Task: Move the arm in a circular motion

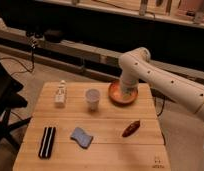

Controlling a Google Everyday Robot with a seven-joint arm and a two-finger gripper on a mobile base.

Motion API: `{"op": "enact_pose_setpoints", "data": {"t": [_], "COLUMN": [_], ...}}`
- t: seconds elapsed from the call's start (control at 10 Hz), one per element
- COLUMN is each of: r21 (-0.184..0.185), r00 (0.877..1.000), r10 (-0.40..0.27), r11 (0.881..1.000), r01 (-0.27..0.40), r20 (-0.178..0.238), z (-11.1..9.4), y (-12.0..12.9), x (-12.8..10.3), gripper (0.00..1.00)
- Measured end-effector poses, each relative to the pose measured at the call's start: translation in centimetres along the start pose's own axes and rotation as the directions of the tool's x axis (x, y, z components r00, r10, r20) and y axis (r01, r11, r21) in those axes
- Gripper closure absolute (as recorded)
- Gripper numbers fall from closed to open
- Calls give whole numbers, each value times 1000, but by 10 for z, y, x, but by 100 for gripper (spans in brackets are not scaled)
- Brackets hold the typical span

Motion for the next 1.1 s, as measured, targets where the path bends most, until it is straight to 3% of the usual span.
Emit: {"op": "enact_pose_setpoints", "data": {"t": [0.4,0.7,1.1], "r21": [-7,-10,-15], "r00": [1000,1000,1000], "r10": [19,8,0], "r11": [1000,1000,1000], "r01": [-19,-8,0], "r20": [3,2,-2], "z": [0,2,3], "y": [-8,-10,-20], "x": [40,25,52], "gripper": [100,100,100]}}
